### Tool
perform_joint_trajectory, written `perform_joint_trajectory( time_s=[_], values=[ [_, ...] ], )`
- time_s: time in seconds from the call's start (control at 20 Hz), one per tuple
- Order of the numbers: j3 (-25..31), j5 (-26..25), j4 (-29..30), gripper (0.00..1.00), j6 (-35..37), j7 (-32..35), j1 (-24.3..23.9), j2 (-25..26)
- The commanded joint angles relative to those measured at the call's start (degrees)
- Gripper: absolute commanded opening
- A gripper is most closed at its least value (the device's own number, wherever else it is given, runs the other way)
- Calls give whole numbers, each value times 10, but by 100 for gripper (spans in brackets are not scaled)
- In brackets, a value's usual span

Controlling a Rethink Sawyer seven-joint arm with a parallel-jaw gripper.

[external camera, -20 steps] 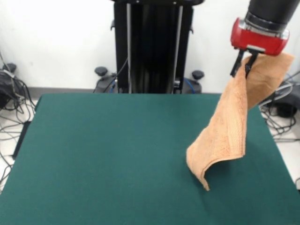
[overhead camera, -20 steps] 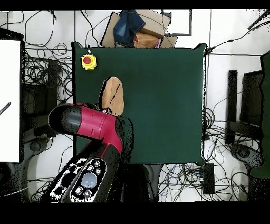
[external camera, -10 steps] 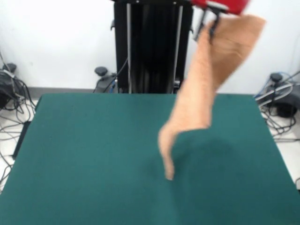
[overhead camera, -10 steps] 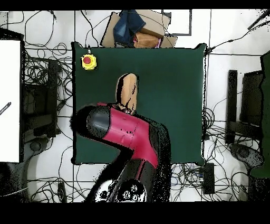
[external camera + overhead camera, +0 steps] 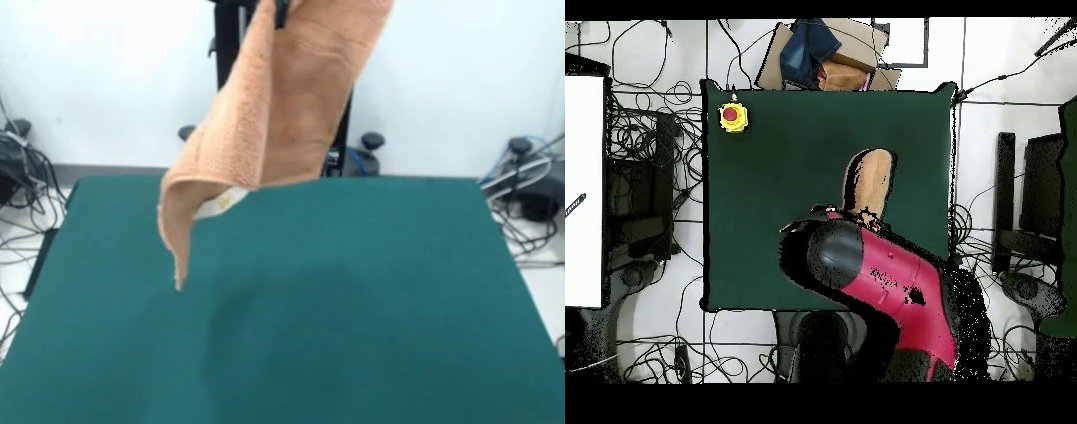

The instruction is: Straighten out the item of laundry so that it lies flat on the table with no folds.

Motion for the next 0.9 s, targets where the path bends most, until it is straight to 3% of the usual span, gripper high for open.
perform_joint_trajectory(
  time_s=[0.05,0.4,0.9],
  values=[
    [107,-48,79,0,6,-50,2,-6],
    [118,-51,94,0,-85,54,33,40],
    [124,-48,96,0,-120,87,43,80]
  ],
)
